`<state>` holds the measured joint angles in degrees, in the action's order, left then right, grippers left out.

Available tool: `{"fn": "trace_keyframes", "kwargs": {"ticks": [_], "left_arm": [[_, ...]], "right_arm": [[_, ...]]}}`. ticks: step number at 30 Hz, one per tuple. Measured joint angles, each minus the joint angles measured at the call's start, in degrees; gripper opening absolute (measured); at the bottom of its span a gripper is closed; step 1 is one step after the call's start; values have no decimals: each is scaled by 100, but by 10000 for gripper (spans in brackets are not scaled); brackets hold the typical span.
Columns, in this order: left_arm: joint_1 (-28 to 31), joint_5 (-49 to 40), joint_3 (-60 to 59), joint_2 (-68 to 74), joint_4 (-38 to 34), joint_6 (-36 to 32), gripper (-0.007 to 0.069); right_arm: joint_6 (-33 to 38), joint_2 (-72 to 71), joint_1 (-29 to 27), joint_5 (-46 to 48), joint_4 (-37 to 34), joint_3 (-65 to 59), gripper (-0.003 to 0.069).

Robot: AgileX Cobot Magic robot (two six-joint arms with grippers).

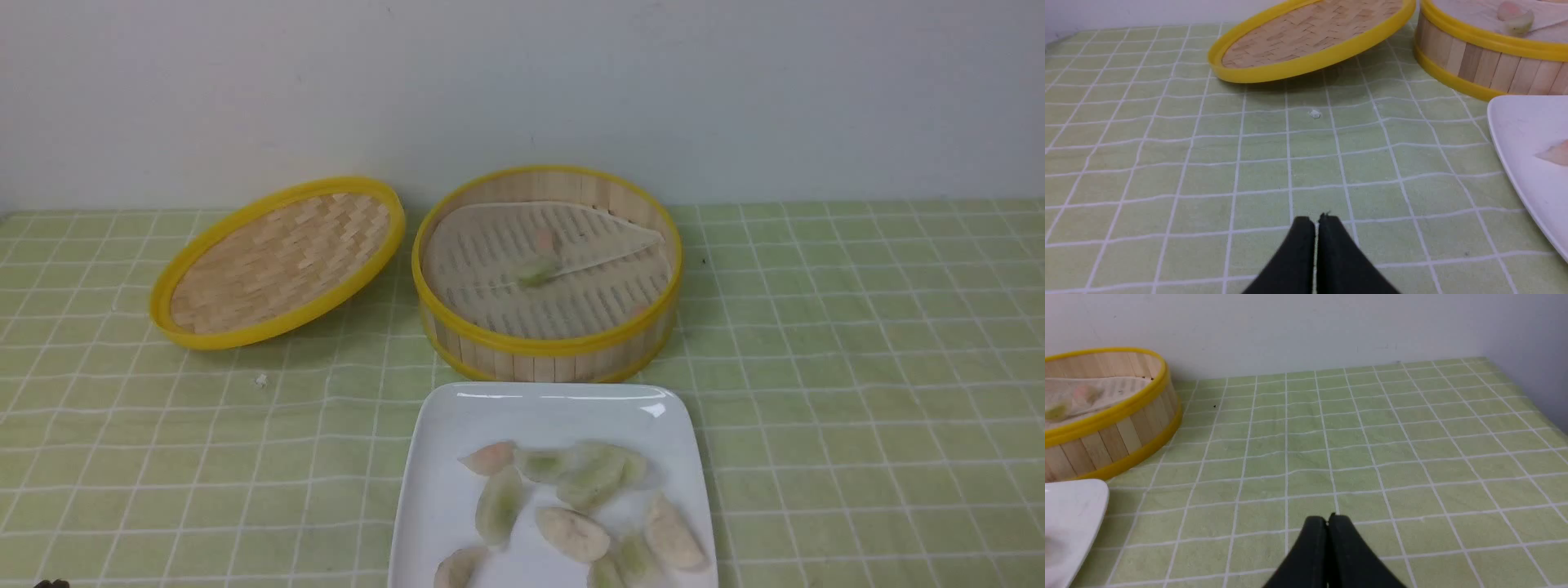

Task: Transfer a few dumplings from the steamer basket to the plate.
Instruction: Use the left arm to grab a dumpling from the steamer

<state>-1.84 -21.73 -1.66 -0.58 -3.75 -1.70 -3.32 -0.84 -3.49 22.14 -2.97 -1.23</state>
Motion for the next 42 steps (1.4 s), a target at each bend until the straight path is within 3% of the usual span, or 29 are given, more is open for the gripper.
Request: {"fn": "trace_keyframes", "kwargs": {"ticks": [25,29,36,42], "left_arm": [[0,51,0,0,14,6,-6],[0,697,-7,0,-530,350,-6],[0,2640,-7,0,-2291,977,-6],[0,4182,154,0,-2757,1192,-6]], "right_arm": [[0,0,0,0,0,0,-11],[0,0,0,0,0,0,-11],[0,0,0,0,0,0,-11],[0,0,0,0,0,0,-11]]}}
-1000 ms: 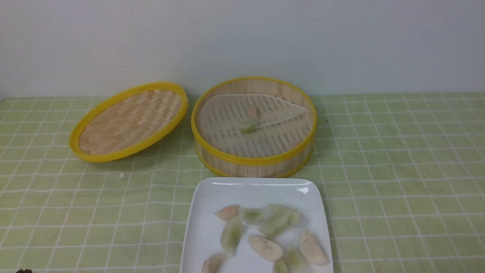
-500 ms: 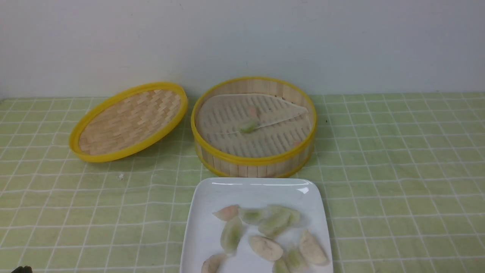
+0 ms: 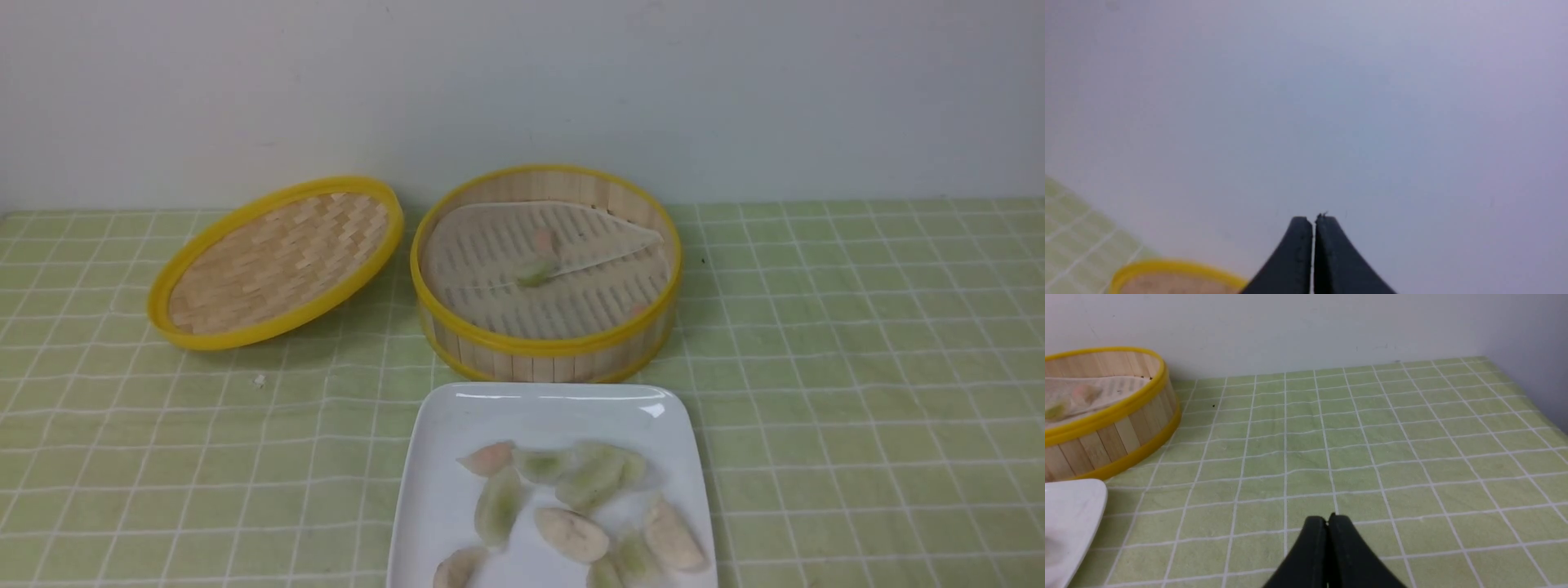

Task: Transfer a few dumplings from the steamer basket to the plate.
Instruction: Use the left arm to grab a dumpling from the steamer

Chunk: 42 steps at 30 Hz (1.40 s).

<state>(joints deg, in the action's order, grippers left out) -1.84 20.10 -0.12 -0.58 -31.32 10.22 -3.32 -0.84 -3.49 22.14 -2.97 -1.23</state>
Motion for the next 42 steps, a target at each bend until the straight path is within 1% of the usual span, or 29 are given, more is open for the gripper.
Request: {"fn": "trace_keyframes", "kwargs": {"ticks": [2,3,5,6,8,9,10,13,15,16,17,19,21,23,24,25,27,32,38,42], "left_arm": [[0,-40,224,22,36,34,-6],[0,-281,781,181,239,39,-6],[0,-843,1426,586,622,39,-6],[0,-1717,2280,1205,1078,39,-6],[0,-2698,3109,1868,1427,34,-6],[0,-3638,3834,2491,1627,18,-6],[0,-4282,4304,2925,1709,-42,-6],[0,-6430,5819,4536,1709,-533,-6],[0,-7250,6441,5350,1557,-933,-6],[0,-7703,6910,5944,1370,-1414,-6],[0,-8008,7155,6331,1252,-1699,-6],[0,-8413,7670,7239,998,-2287,-6],[-53,-8698,8225,8057,870,-2632,-6],[-205,-8853,8790,8712,901,-2829,-6],[-227,-8883,8848,8779,909,-2845,-6],[-459,-8969,9367,9349,998,-2960,-6],[-704,-9038,9780,9818,1104,-3045,-6],[-1372,-9078,11450,11271,1492,-3177,-6],[-1580,-9078,12920,12581,1550,-3245,-6],[-1625,-9078,13575,13356,1544,-3617,-6]], "right_arm": [[0,0,0,0,0,0,-11],[0,0,0,0,0,0,-11],[0,0,0,0,0,0,-11],[0,0,0,0,0,0,-11],[0,0,0,0,0,0,-11],[0,0,0,0,0,0,-11],[0,0,0,0,0,0,-11],[0,0,0,0,0,0,-11],[0,0,0,0,0,0,-11],[0,0,0,0,0,0,-11],[0,0,0,0,0,0,-11],[0,0,0,0,0,0,-11],[0,0,0,0,0,0,-11],[0,0,0,0,0,0,-11],[0,0,0,0,0,0,-11],[0,0,0,0,0,0,-11],[0,0,0,0,0,0,-11],[0,0,0,0,0,0,-11],[0,0,0,0,0,0,-11],[0,0,0,0,0,0,-11]]}}
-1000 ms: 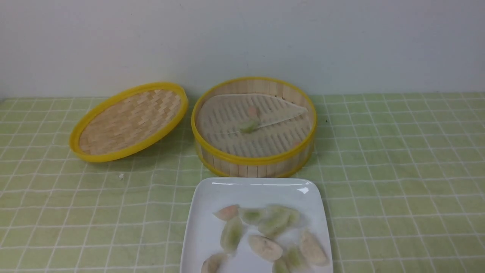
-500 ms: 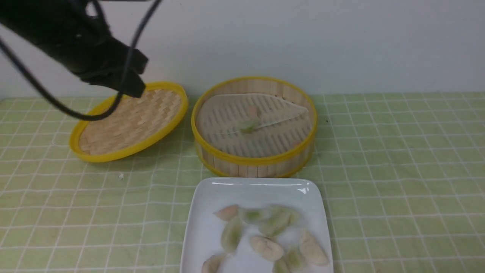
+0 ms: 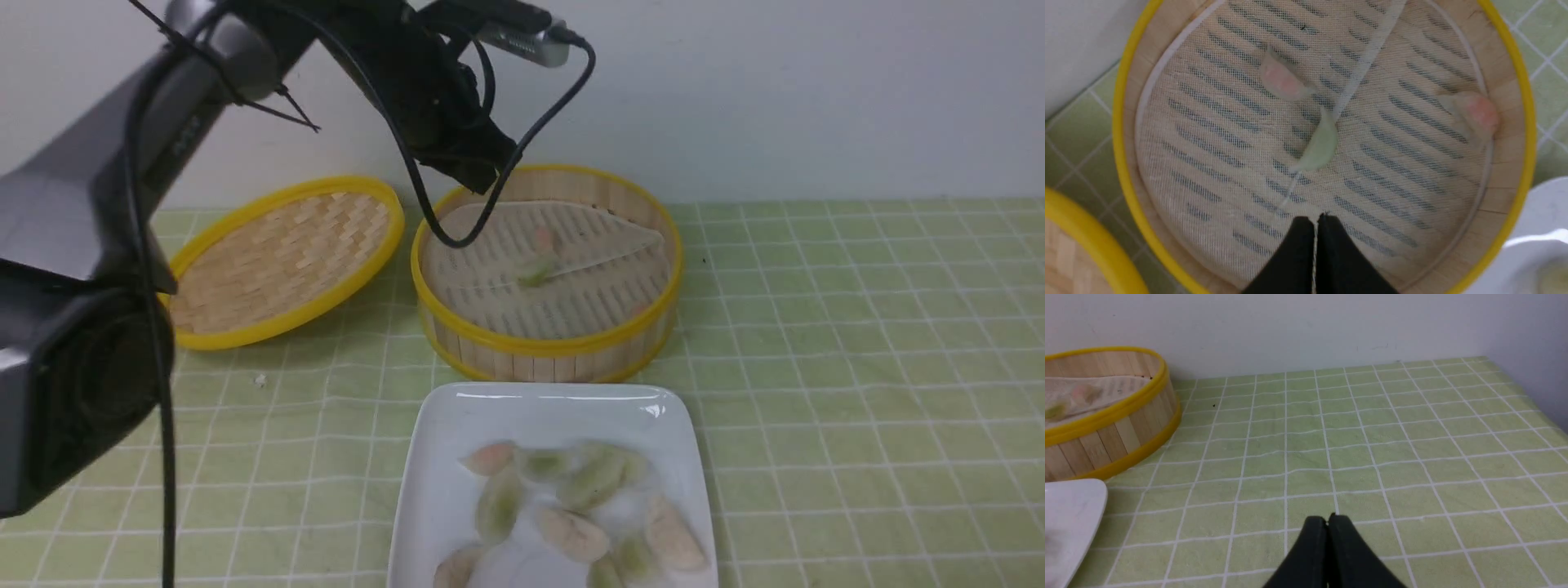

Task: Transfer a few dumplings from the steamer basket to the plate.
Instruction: Use the left arm to grab a dumpling from the steamer

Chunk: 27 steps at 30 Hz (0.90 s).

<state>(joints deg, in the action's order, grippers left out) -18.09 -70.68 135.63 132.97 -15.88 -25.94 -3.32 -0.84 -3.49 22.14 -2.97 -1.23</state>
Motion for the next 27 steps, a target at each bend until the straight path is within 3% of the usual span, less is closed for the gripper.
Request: {"fn": "trace_keyframes", "kwargs": {"ticks": [5,8,15,16,18,20,24,27], "left_arm": [[-79,-6,485,624,-57,-583,13],[-110,1,567,822,-122,-624,69],[-153,401,584,1202,-180,-644,375],[-154,409,584,1213,-180,-646,375],[-195,573,584,1343,-180,-680,482],[-240,637,584,1405,-180,-712,524],[-346,860,584,1572,-125,-733,540],[-365,965,584,1664,-31,-684,484]], "right_arm": [[0,0,0,0,0,0,-11],[0,0,0,0,0,0,-11],[0,0,0,0,0,0,-11],[0,0,0,0,0,0,-11],[0,0,0,0,0,0,-11],[0,0,0,0,0,0,-11],[0,0,0,0,0,0,-11],[0,0,0,0,0,0,-11]]}}
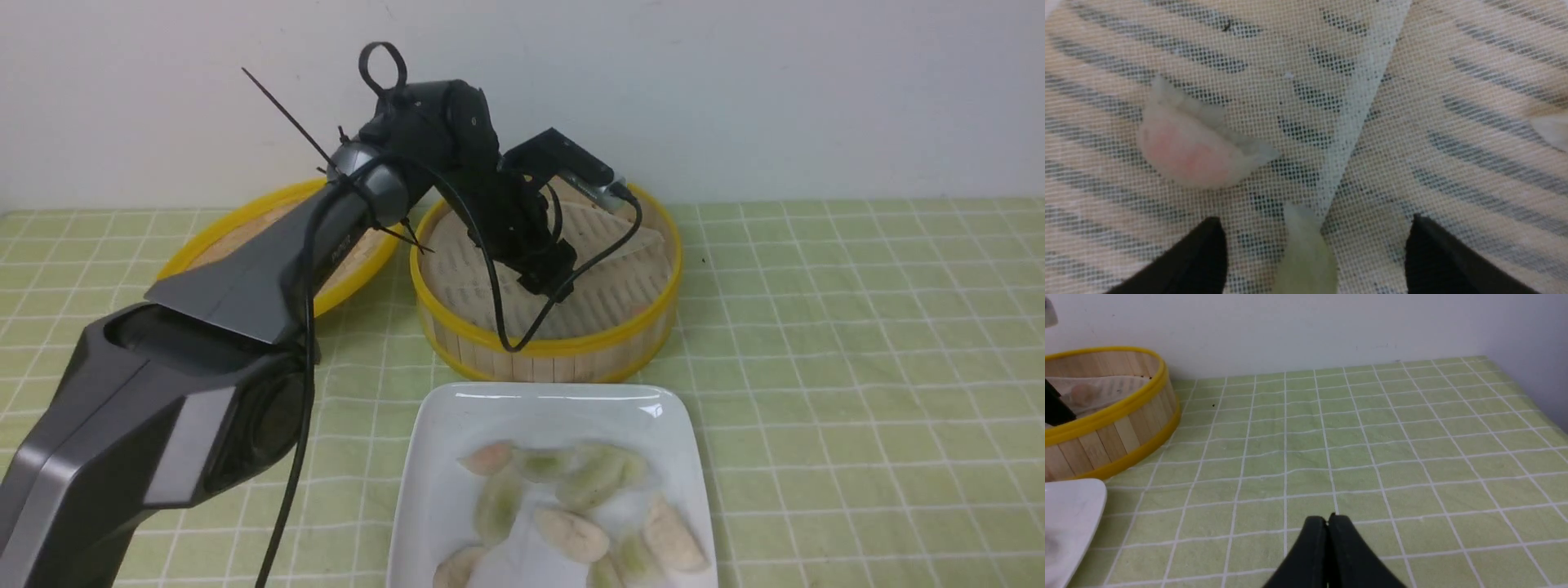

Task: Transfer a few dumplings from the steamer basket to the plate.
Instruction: Use the left arm to grab a dumpling from the steamer

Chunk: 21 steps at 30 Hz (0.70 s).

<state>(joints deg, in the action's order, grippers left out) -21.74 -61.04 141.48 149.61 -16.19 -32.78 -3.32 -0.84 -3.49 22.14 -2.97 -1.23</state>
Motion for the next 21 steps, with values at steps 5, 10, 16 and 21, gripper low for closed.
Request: {"fn": "trace_keyframes", "kwargs": {"ticks": [5,10,16,21], "left_arm": [[0,-158,24,-37,182,452,182],[-6,-714,24,-309,262,678,128],[-10,-956,24,-795,256,822,130],[-12,-958,-508,-1660,256,1633,130]], "right_arm": [[0,0,0,0,0,0,-11],[0,0,0,0,0,0,-11],[0,0,0,0,0,0,-11],[0,0,0,0,0,0,-11]]}}
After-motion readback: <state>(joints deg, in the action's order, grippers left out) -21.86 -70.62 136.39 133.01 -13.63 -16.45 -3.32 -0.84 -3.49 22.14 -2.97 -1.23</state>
